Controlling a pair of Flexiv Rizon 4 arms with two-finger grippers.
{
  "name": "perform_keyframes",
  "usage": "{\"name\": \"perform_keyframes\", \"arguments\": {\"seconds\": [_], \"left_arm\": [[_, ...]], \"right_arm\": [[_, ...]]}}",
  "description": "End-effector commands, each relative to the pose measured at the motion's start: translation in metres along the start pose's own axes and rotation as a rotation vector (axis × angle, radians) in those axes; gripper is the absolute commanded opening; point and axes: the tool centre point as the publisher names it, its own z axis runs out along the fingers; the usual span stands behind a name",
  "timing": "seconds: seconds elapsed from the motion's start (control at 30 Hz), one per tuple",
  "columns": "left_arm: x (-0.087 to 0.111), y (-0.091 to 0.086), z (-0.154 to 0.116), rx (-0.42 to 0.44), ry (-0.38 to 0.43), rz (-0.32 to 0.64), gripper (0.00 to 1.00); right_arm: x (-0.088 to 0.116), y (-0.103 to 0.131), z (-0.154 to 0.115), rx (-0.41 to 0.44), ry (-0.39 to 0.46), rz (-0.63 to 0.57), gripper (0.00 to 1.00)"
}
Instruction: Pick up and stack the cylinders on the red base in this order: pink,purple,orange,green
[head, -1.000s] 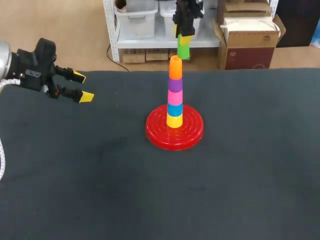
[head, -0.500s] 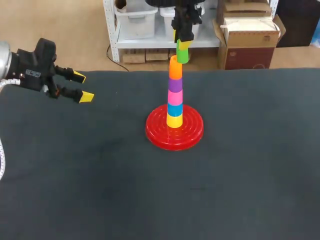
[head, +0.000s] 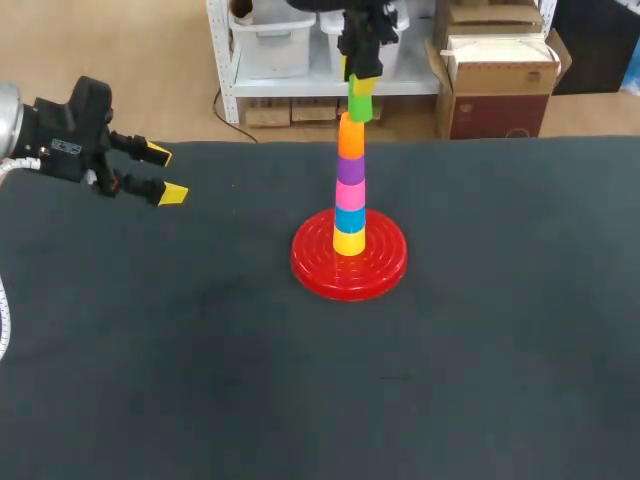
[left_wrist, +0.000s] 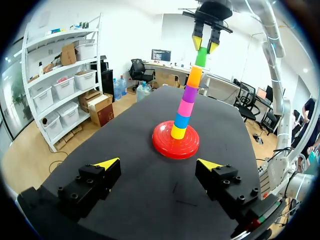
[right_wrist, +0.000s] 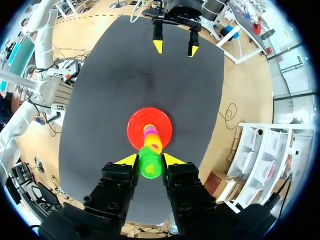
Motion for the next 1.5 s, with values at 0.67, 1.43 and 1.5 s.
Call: {"name": "perform_keyframes", "arguments": {"seconds": [0.67, 1.43, 1.5], "left_arm": [[0.001, 0.000, 0.000, 0.000, -0.003, 0.002, 1.00], [0.001, 0.000, 0.000, 0.000, -0.003, 0.002, 1.00], [0.001, 0.000, 0.000, 0.000, -0.003, 0.002, 1.00]], "right_arm": [[-0.006, -0.009, 0.009, -0.035, 0.000, -0.017, 0.00], [-0.001, -0.007, 0.019, -0.053, -0.001, 0.009, 0.00], [0.000, -0.008, 0.022, -0.051, -0.007, 0.015, 0.00]]}}
